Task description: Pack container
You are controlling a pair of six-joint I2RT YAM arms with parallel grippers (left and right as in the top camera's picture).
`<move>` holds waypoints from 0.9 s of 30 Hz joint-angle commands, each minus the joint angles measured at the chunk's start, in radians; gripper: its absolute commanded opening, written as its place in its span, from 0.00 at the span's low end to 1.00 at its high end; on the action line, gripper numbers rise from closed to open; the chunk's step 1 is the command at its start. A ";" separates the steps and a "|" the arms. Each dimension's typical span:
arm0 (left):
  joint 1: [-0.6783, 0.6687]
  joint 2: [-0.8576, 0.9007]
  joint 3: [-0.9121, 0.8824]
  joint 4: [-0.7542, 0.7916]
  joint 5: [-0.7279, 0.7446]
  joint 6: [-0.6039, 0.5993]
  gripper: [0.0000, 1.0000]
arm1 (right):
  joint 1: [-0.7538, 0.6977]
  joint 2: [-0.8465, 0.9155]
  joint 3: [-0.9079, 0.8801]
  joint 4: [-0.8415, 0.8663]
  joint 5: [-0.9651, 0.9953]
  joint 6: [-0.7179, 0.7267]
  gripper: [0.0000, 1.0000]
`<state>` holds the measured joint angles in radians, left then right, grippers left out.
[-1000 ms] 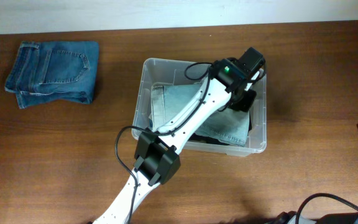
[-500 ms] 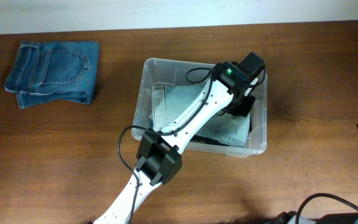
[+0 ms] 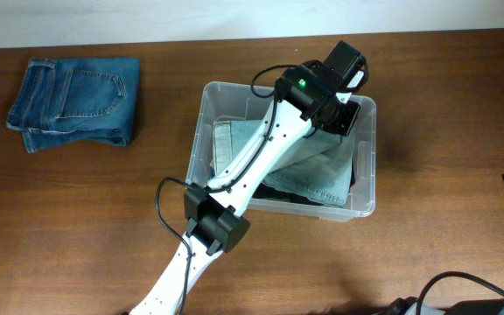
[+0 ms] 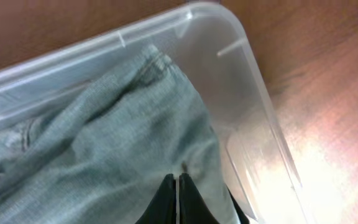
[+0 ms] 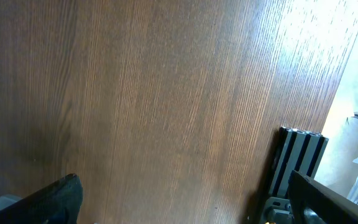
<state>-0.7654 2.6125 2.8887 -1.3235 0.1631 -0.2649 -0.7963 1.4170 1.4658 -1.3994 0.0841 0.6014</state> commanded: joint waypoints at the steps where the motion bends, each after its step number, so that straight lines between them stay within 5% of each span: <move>1: -0.007 -0.020 -0.029 0.051 -0.044 0.011 0.05 | -0.003 0.000 -0.005 0.000 0.005 0.010 0.98; 15: -0.022 -0.019 -0.255 0.221 -0.048 0.003 0.05 | -0.003 0.000 -0.005 0.000 0.005 0.010 0.98; 27: -0.042 -0.019 -0.323 0.220 -0.048 0.004 0.05 | -0.003 0.000 -0.005 0.000 0.005 0.010 0.98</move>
<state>-0.7872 2.6125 2.6019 -1.0939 0.1230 -0.2653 -0.7963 1.4170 1.4658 -1.3994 0.0841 0.6022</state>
